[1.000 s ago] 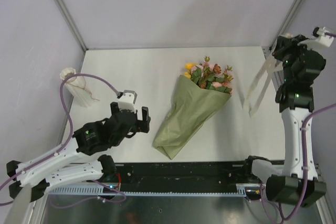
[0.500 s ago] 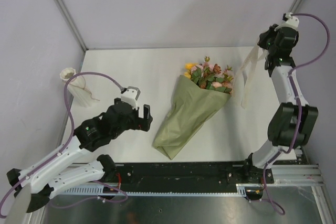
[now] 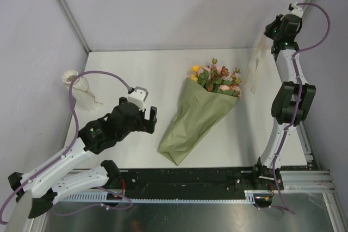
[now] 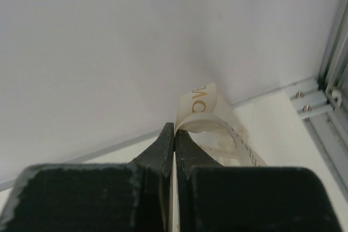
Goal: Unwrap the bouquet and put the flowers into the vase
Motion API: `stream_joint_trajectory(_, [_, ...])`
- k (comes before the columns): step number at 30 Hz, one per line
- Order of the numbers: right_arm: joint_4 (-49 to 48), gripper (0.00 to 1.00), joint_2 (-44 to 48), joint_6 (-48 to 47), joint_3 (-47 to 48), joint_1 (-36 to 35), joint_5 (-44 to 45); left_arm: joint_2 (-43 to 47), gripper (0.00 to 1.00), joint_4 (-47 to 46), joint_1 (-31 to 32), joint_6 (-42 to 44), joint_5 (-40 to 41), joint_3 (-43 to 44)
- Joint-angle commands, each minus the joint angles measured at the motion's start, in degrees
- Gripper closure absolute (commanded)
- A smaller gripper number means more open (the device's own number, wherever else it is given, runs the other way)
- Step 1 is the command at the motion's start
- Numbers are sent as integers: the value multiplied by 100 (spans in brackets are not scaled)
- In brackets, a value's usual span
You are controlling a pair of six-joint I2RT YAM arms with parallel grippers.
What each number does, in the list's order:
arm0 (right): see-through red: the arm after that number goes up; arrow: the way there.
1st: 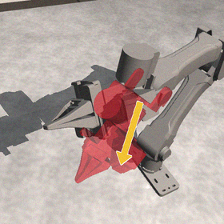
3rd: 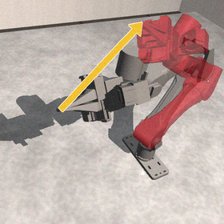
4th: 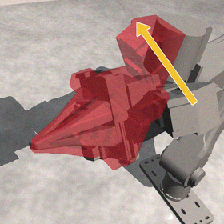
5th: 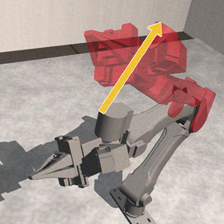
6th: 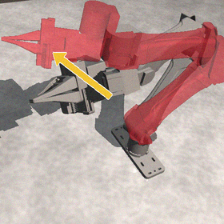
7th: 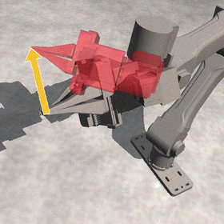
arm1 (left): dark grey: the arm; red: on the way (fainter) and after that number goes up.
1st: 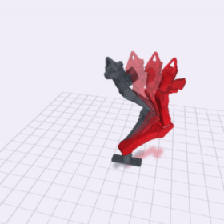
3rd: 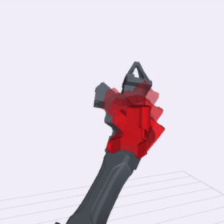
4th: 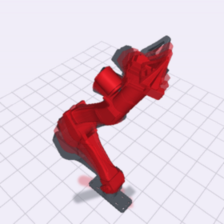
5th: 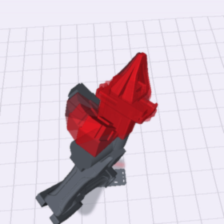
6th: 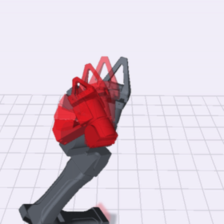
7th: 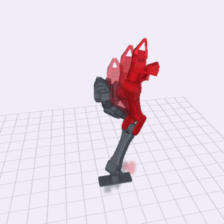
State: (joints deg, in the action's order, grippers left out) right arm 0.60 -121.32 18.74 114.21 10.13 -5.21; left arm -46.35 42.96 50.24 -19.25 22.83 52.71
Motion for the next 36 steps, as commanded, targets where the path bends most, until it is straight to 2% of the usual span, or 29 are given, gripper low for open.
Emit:
stream_joint_trajectory(1, [437,100,-174,365,-120,-173,240,16,0,-100,-98,247,69,317])
stream_joint_trajectory(6, [1111,100,-388,1040,-373,-94,124,60,0,-101,-114,258,86,235])
stream_joint_trajectory(8, [1467,96,-492,1278,-332,-12,42,107,0,-92,-118,225,-5,153])
stream_joint_trajectory(12, [2173,75,-440,1556,-345,133,199,210,0,-37,-115,105,-237,21])
stream_joint_trajectory(15, [2611,53,-49,1546,-558,176,422,308,0,-8,-118,-16,-383,-28])
stream_joint_trajectory(21, [2570,31,1359,1711,-2105,142,490,334,0,-7,-117,-101,-575,-228])
stream_joint_trajectory(28, [2007,30,3115,2018,-4276,-184,-63,31,1,-9,-115,108,-688,-61])
stream_joint_trajectory(36, [963,33,4709,2440,-6366,-875,-911,-830,5,-124,-89,229,-1015,342])
